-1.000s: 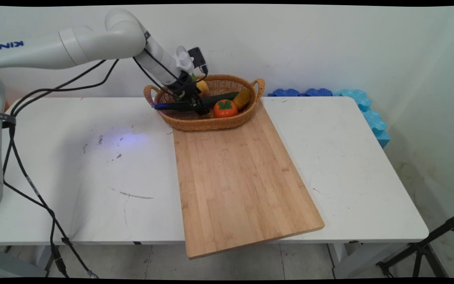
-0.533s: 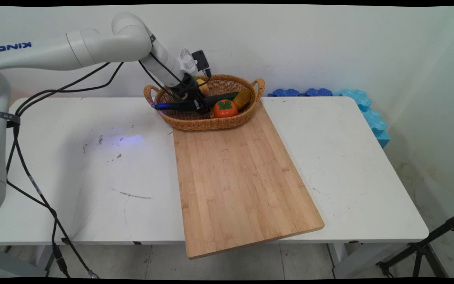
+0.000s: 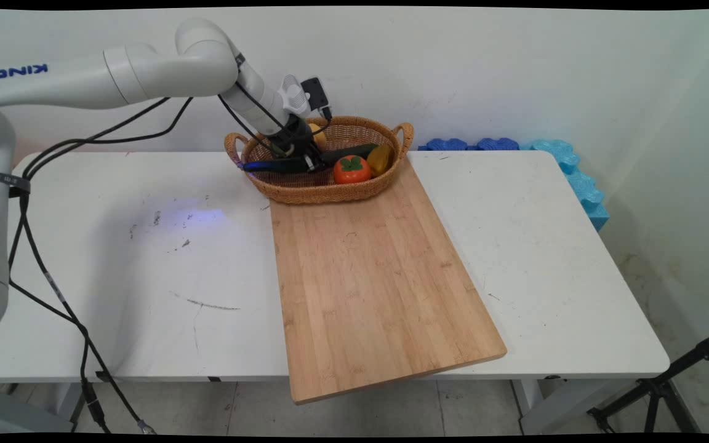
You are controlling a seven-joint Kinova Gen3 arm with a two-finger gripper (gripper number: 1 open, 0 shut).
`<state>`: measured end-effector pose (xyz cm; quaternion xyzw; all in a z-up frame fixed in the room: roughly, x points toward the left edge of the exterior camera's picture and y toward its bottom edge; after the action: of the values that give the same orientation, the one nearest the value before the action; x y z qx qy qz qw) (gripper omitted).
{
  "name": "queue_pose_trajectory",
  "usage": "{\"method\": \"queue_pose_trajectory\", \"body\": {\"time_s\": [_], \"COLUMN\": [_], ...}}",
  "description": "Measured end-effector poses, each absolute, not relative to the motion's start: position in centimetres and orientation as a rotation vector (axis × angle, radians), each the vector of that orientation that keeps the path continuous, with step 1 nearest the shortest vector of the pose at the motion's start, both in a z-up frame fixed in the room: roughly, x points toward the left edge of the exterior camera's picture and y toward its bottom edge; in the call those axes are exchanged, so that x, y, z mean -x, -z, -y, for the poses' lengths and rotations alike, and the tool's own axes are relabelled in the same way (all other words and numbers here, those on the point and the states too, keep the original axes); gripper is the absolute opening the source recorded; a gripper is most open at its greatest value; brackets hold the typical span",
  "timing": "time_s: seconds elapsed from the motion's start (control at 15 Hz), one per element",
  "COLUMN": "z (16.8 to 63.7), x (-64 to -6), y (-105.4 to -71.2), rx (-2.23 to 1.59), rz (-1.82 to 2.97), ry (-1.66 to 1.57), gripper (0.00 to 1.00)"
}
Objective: Place the picked object on the cutting board
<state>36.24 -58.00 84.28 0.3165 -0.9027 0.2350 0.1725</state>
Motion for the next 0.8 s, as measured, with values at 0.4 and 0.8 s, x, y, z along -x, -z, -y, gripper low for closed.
{"method": "queue_pose_trajectory", "body": {"time_s": [0.4,0.8], "z": [56.7,53.8], "x": [-36.7,-37.8], "y": [-87.3,-91.7], "rx": [-0.923,-0.918], "rz": [2.522,2.488], "ry": [-0.712,-0.739], "gripper": [0.0,0.0]}}
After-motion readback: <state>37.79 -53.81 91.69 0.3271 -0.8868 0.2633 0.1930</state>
